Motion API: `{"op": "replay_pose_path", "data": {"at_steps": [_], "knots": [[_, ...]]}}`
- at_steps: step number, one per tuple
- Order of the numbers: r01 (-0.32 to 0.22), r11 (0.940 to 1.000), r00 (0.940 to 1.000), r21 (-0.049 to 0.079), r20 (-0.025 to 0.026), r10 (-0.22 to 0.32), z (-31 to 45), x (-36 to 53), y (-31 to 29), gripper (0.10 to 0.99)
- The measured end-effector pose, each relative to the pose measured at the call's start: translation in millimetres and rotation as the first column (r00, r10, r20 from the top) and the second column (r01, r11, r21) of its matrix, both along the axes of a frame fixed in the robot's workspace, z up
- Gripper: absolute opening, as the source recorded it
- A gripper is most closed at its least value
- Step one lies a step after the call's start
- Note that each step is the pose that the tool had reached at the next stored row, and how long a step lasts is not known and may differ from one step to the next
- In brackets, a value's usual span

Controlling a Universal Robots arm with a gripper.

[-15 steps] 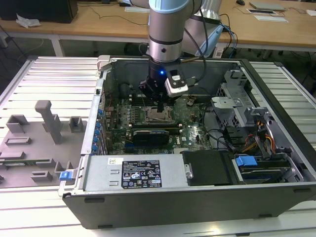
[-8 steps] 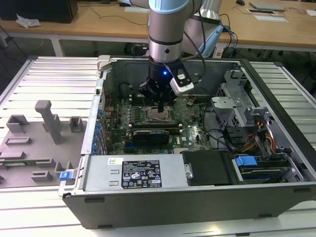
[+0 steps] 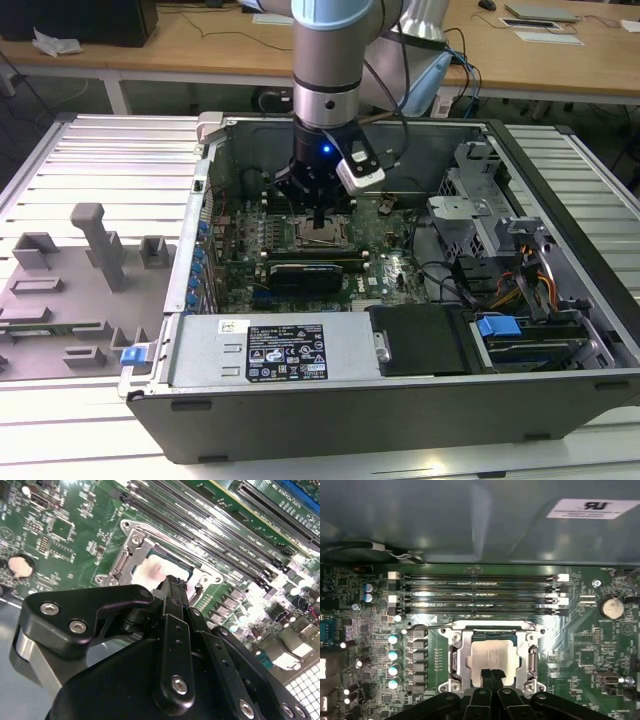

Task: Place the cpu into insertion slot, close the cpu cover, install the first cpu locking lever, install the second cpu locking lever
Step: 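Close the cpu cover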

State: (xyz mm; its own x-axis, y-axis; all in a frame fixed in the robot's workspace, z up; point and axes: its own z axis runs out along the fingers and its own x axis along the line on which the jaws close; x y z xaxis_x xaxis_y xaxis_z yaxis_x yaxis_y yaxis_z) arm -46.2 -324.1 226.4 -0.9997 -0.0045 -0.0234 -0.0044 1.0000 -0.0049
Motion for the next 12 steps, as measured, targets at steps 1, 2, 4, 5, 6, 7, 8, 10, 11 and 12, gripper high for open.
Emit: {"op": "replay_pose_path", "data": {"at_steps": [1, 2, 4, 5, 6, 7, 8, 10, 11, 12], "knots": [[0.0, 1.0, 1.0, 0.0, 0.0, 0.0, -0.8, -1.4, 0.0, 0.106], [0.0, 1.0, 1.0, 0.0, 0.0, 0.0, -1.9, -3.0, 0.0, 0.106], [0.0, 1.0, 1.0, 0.0, 0.0, 0.0, -4.1, -5.1, 0.0, 0.106], [0.0, 1.0, 1.0, 0.0, 0.0, 0.0, -5.4, -6.2, 0.0, 0.106], [0.0, 1.0, 1.0, 0.0, 0.0, 0.0, -6.9, -7.6, 0.0, 0.106], [0.0, 1.0, 1.0, 0.0, 0.0, 0.0, -9.0, -9.9, 0.0, 0.106], [0.0, 1.0, 1.0, 0.0, 0.0, 0.0, -10.2, -11.6, 0.0, 0.106], [0.0, 1.0, 1.0, 0.0, -0.0001, 0.0, -12.2, -15.9, -0.1, 0.106], [0.0, 1.0, 1.0, 0.0, 0.0, 0.0, -12.8, -17.8, 0.0, 0.106], [0.0, 1.0, 1.0, 0.008, 0.0001, 0.0, -13.1, -18.5, 0.0, 0.106]]}}
